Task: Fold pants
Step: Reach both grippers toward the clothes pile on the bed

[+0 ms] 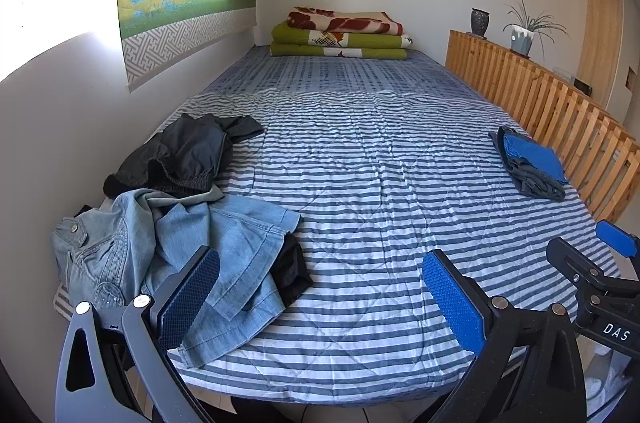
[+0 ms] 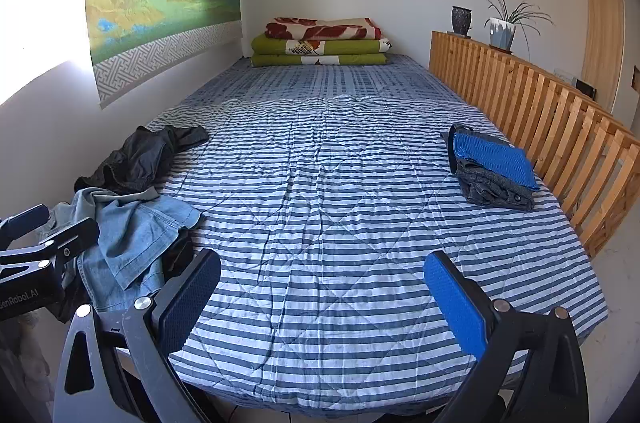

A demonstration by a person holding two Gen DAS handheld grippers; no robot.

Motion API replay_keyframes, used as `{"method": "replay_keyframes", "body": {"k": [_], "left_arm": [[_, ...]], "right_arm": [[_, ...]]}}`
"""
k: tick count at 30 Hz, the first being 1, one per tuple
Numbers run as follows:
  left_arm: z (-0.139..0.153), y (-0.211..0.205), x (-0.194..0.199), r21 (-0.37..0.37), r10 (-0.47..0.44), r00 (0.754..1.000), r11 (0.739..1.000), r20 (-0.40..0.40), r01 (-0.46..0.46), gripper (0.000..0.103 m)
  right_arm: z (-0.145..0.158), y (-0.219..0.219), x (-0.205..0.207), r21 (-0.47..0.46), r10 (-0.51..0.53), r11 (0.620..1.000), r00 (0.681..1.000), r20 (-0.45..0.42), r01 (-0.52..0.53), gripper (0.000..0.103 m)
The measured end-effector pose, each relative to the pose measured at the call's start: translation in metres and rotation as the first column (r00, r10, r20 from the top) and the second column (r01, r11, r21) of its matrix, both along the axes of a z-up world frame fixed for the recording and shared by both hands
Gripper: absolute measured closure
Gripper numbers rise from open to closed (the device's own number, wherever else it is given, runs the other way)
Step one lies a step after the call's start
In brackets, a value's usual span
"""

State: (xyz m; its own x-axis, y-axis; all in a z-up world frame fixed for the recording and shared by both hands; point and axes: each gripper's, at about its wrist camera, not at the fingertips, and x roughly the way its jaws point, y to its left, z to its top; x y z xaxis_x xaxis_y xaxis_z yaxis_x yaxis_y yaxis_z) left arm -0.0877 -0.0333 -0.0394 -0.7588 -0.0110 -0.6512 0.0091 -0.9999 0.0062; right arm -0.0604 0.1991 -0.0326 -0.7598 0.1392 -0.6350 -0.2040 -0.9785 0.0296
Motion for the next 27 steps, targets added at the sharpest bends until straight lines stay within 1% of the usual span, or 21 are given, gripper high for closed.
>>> {"method": "replay_keyframes", "body": {"k": [10, 15, 20, 23, 25, 27], "left_arm": [[-0.011, -0.023, -0.024, 0.014, 0.027, 1.000, 1.000, 0.007, -0.027, 0.000], [-0.024, -0.043, -0.032, 0.027, 0.059, 0.998, 0.998, 0.018, -0.060, 0.000], [-0.038, -0.076, -0.039, 0.051, 0.115, 0.993, 0.992, 0.031, -0.116, 0.000], [-0.044, -0.101, -0.041, 0.059, 0.159, 0.987, 0.985, 0.030, -0.160, 0.000], [-0.049, -0.121, -0.042, 0.070, 0.192, 0.981, 0.979, 0.033, -0.194, 0.000], [-0.056, -0.143, -0.041, 0.082, 0.225, 0.974, 0.970, 0.037, -0.227, 0.000]], "right_arm": [[-0.004, -0.017, -0.031, 0.021, 0.037, 0.999, 0.999, 0.008, -0.037, 0.003], [-0.008, -0.031, -0.051, 0.011, 0.092, 0.996, 0.995, -0.043, -0.092, 0.003], [-0.012, -0.057, -0.085, 0.027, 0.166, 0.986, 0.986, -0.033, -0.165, 0.004], [-0.016, -0.077, -0.111, 0.040, 0.211, 0.977, 0.977, -0.010, -0.211, 0.008], [-0.019, -0.092, -0.131, 0.032, 0.247, 0.969, 0.969, 0.013, -0.247, 0.016], [-0.022, -0.108, -0.151, 0.013, 0.288, 0.957, 0.957, 0.032, -0.288, 0.021]]}}
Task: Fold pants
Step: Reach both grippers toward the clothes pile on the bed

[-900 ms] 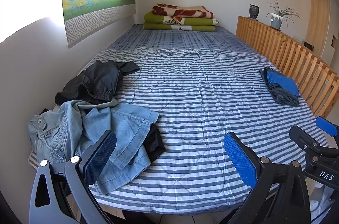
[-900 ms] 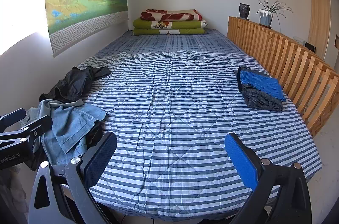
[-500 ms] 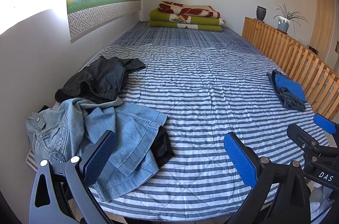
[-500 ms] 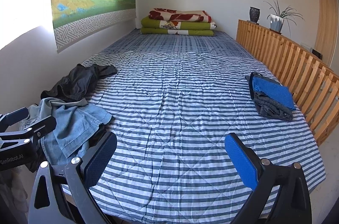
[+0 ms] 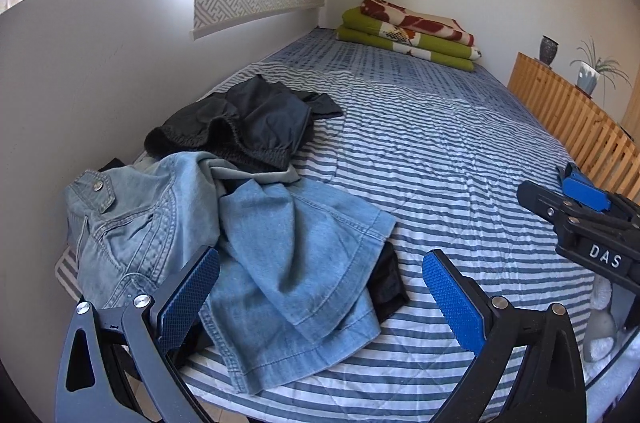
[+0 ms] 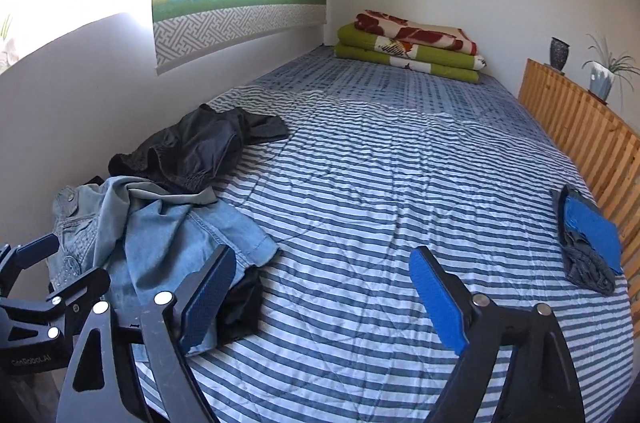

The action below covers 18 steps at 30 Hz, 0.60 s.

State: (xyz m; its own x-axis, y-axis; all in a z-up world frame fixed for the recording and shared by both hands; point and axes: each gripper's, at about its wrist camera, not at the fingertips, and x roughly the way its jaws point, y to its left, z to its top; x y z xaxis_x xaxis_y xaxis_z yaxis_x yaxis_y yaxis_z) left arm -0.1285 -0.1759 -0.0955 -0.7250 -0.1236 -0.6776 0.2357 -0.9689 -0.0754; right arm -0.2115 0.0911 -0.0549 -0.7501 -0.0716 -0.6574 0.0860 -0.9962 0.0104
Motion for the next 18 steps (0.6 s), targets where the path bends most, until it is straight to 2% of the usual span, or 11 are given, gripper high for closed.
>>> {"method": "replay_keyframes", "body": {"k": [10, 14, 18], "left_arm": [[-0.040, -0.083, 0.002, 0.054, 0.125, 0.991, 0.990, 0.043, -0.127, 0.002], [-0.052, -0.096, 0.000, 0.072, 0.133, 0.989, 0.988, 0.058, -0.137, 0.003], [-0.061, -0.110, -0.003, 0.089, 0.144, 0.987, 0.985, 0.067, -0.150, 0.003]], "right_arm": [[-0.037, -0.113, -0.109, -0.019, 0.190, 0.982, 0.975, 0.116, -0.189, 0.041], [-0.053, -0.156, -0.145, -0.045, 0.258, 0.966, 0.952, 0.165, -0.254, 0.043], [-0.071, -0.196, -0.176, -0.033, 0.301, 0.953, 0.932, 0.199, -0.301, 0.043]]}}
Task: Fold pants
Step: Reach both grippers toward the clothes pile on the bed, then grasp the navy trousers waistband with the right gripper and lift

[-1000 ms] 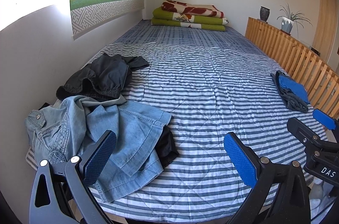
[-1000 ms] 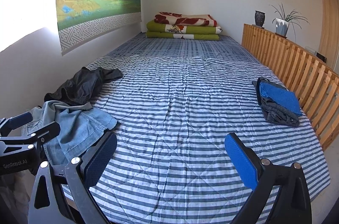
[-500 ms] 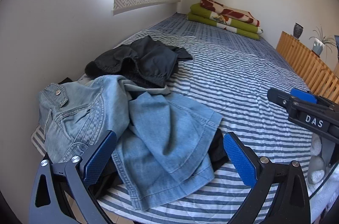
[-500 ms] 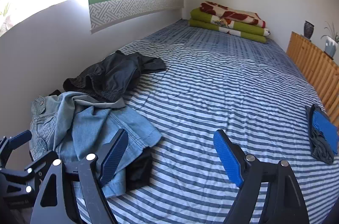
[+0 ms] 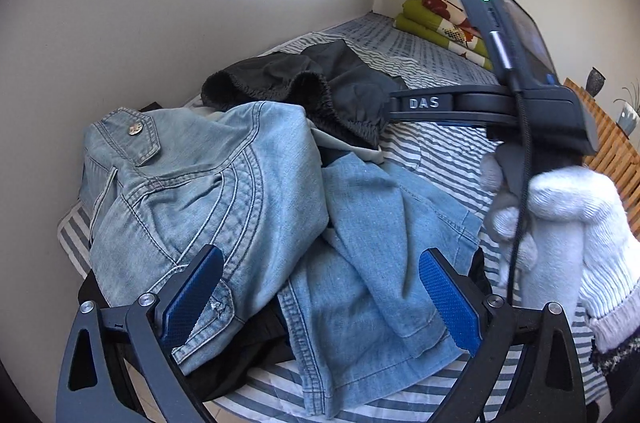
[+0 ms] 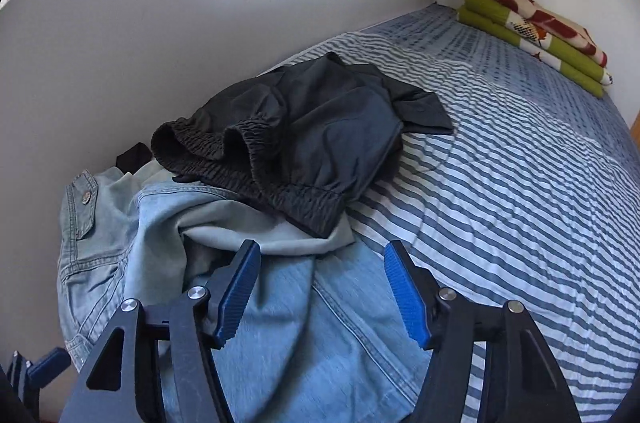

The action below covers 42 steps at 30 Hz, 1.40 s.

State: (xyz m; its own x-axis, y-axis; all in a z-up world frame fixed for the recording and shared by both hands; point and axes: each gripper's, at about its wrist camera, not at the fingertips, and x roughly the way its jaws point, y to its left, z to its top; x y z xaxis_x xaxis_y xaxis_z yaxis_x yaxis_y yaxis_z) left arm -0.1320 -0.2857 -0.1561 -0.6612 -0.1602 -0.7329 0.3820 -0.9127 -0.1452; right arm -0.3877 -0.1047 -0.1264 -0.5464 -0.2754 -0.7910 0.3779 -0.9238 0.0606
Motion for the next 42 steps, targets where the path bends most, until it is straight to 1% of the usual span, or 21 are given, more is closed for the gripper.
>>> {"method": "replay_keyframes", "body": {"k": [3, 6, 7, 9, 11, 12, 13, 14, 15, 17, 19, 22, 24, 26, 28, 32, 36, 37, 39, 42], "left_arm": [[-0.005, -0.010, -0.001, 0.010, 0.014, 1.000, 1.000, 0.004, -0.014, 0.003], [-0.009, -0.020, -0.002, 0.019, 0.028, 1.000, 0.999, 0.007, -0.028, 0.003], [-0.010, -0.023, -0.002, 0.021, 0.032, 0.999, 0.999, 0.009, -0.032, 0.003], [-0.013, -0.028, -0.004, 0.024, 0.039, 0.999, 0.999, 0.013, -0.039, 0.003], [-0.016, -0.032, -0.005, 0.026, 0.047, 0.999, 0.999, 0.019, -0.047, 0.003], [-0.017, -0.034, -0.005, 0.028, 0.050, 0.999, 0.998, 0.021, -0.051, 0.004], [-0.017, -0.036, -0.004, 0.028, 0.055, 0.998, 0.998, 0.022, -0.055, 0.005], [-0.018, -0.037, -0.004, 0.025, 0.060, 0.998, 0.998, 0.023, -0.060, 0.006], [-0.017, -0.039, -0.004, 0.022, 0.066, 0.998, 0.998, 0.022, -0.066, 0.006], [-0.016, -0.043, -0.002, 0.021, 0.076, 0.997, 0.997, 0.019, -0.077, 0.007], [-0.012, -0.045, 0.000, 0.018, 0.086, 0.996, 0.996, 0.012, -0.087, 0.007], [-0.005, -0.043, 0.003, 0.009, 0.091, 0.996, 0.996, 0.004, -0.091, 0.007], [0.001, -0.039, 0.007, 0.006, 0.084, 0.996, 0.996, -0.004, -0.084, 0.009], [0.009, -0.035, 0.014, -0.012, 0.083, 0.996, 0.996, -0.017, -0.083, 0.009], [0.014, -0.034, 0.019, -0.021, 0.085, 0.996, 0.996, -0.022, -0.085, 0.009], [0.028, -0.026, 0.028, -0.026, 0.086, 0.995, 0.996, -0.045, -0.087, 0.009], [0.041, -0.002, 0.033, -0.051, 0.045, 0.997, 0.997, -0.070, -0.049, 0.009], [0.042, 0.005, 0.033, -0.058, 0.030, 0.997, 0.998, -0.072, -0.034, 0.009], [0.045, 0.023, 0.032, -0.063, -0.016, 0.998, 0.998, -0.067, 0.011, 0.010], [0.043, 0.058, 0.027, -0.068, -0.100, 0.993, 0.993, -0.062, 0.096, 0.010]], "right_arm": [[-0.017, -0.026, -0.024, -0.011, 0.023, 1.000, 0.998, 0.053, -0.022, 0.043], [-0.030, -0.051, -0.047, -0.006, 0.017, 1.000, 0.997, 0.080, -0.016, 0.043], [-0.034, -0.058, -0.054, 0.003, 0.021, 1.000, 0.996, 0.081, -0.021, 0.043], [-0.039, -0.072, -0.064, 0.053, 0.018, 0.998, 0.998, 0.061, -0.021, 0.044], [-0.046, -0.081, -0.074, 0.099, 0.014, 0.995, 0.998, 0.054, -0.019, 0.055], [-0.050, -0.083, -0.080, 0.113, 0.011, 0.993, 0.998, 0.064, -0.018, 0.066], [-0.054, -0.083, -0.086, 0.119, 0.007, 0.993, 0.997, 0.076, -0.016, 0.084], [-0.055, -0.084, -0.091, 0.124, 0.003, 0.992, 0.996, 0.087, -0.014, 0.094], [-0.055, -0.083, -0.093, 0.135, 0.001, 0.991, 0.996, 0.089, -0.013, 0.099], [-0.045, -0.081, -0.091, 0.157, -0.010, 0.988, 0.999, 0.038, 0.003, 0.099], [-0.027, -0.072, -0.085, 0.169, -0.021, 0.985, 0.999, -0.026, 0.025, 0.099], [0.004, -0.050, -0.072, 0.164, -0.054, 0.984, 0.992, -0.114, 0.072, 0.099], [0.019, -0.036, -0.071, 0.141, -0.069, 0.986, 0.989, -0.133, 0.088, 0.099], [0.037, -0.019, -0.060, 0.134, -0.098, 0.983, 0.977, -0.188, 0.124, 0.100], [0.060, 0.004, -0.045, 0.129, -0.132, 0.977, 0.954, -0.271, 0.172, 0.100], [0.104, 0.062, -0.003, 0.054, -0.196, 0.973, 0.924, -0.328, 0.225, 0.100], [0.144, 0.122, 0.059, 0.026, -0.263, 0.953, 0.865, -0.427, 0.302, 0.100], [0.151, 0.137, 0.074, 0.016, -0.269, 0.952, 0.863, -0.427, 0.304, 0.100], [0.160, 0.168, 0.098, -0.004, -0.294, 0.948, 0.870, -0.396, 0.318, 0.100], [0.160, 0.209, 0.140, -0.009, -0.332, 0.935, 0.868, -0.370, 0.354, 0.100]]}}
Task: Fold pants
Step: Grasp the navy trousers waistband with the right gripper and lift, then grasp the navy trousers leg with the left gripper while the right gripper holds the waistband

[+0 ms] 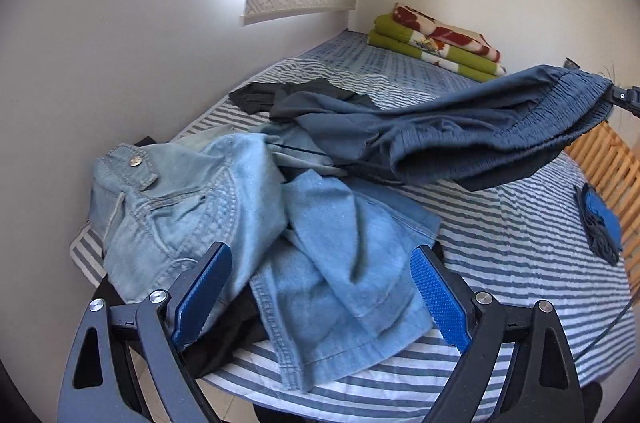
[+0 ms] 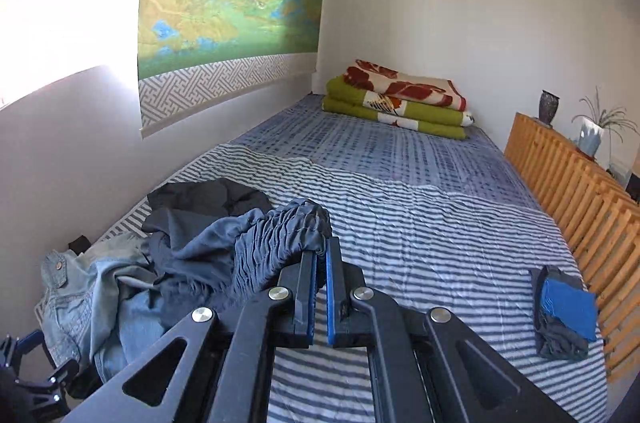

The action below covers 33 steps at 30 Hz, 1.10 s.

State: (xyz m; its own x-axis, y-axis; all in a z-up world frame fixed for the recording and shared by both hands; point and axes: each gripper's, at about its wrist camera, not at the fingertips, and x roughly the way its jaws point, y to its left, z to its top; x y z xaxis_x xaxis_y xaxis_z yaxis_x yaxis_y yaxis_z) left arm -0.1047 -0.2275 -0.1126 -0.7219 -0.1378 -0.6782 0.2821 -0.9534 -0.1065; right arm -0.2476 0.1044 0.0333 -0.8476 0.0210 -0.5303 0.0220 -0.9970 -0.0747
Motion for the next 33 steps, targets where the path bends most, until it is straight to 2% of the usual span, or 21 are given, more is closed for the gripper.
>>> {"method": "replay_keyframes", "body": {"k": [6, 8, 13, 18, 21, 25, 27, 30, 32, 33], "left_arm": [[-0.014, 0.082, -0.024, -0.045, -0.181, 0.983, 0.982, 0.029, 0.182, 0.010], [-0.017, 0.097, -0.028, -0.024, -0.210, 0.977, 0.977, 0.037, 0.211, 0.010], [-0.025, 0.117, -0.030, 0.029, -0.260, 0.964, 0.966, 0.050, 0.259, 0.010], [-0.024, 0.109, -0.063, 0.068, -0.296, 0.953, 0.954, 0.058, 0.292, 0.010], [-0.028, 0.082, -0.091, 0.146, -0.253, 0.964, 0.960, 0.080, 0.240, 0.010], [-0.042, 0.040, -0.129, 0.163, -0.146, 0.978, 0.979, 0.147, 0.121, 0.010], [-0.052, 0.022, -0.147, 0.212, -0.121, 0.976, 0.974, 0.182, 0.082, 0.010], [-0.070, 0.005, -0.173, 0.238, -0.093, 0.965, 0.971, 0.246, 0.033, 0.011], [-0.084, 0.003, -0.185, 0.263, -0.101, 0.957, 0.964, 0.274, 0.027, 0.015], [-0.091, 0.002, -0.191, 0.276, -0.107, 0.951, 0.961, 0.290, 0.024, 0.022]], "right_arm": [[-0.017, 0.061, 0.071, -0.043, -0.063, 0.997, 0.997, 0.051, 0.066, 0.100], [-0.026, 0.075, 0.085, -0.052, -0.084, 0.995, 0.994, 0.066, 0.088, 0.100], [-0.047, 0.122, 0.127, -0.134, -0.162, 0.975, 0.981, 0.104, 0.175, 0.100], [-0.090, 0.140, 0.124, -0.215, -0.140, 0.958, 0.962, 0.233, 0.192, 0.100], [-0.103, 0.130, 0.122, -0.191, -0.132, 0.965, 0.964, 0.232, 0.178, 0.100], [-0.102, 0.125, 0.122, -0.188, -0.127, 0.968, 0.969, 0.211, 0.168, 0.100], [-0.100, 0.126, 0.123, -0.191, -0.129, 0.967, 0.970, 0.206, 0.170, 0.100], [-0.099, 0.127, 0.123, -0.191, -0.135, 0.966, 0.970, 0.204, 0.175, 0.099], [-0.099, 0.128, 0.122, -0.192, -0.139, 0.965, 0.968, 0.209, 0.180, 0.099], [-0.099, 0.128, 0.122, -0.194, -0.140, 0.964, 0.968, 0.210, 0.181, 0.099]]}}
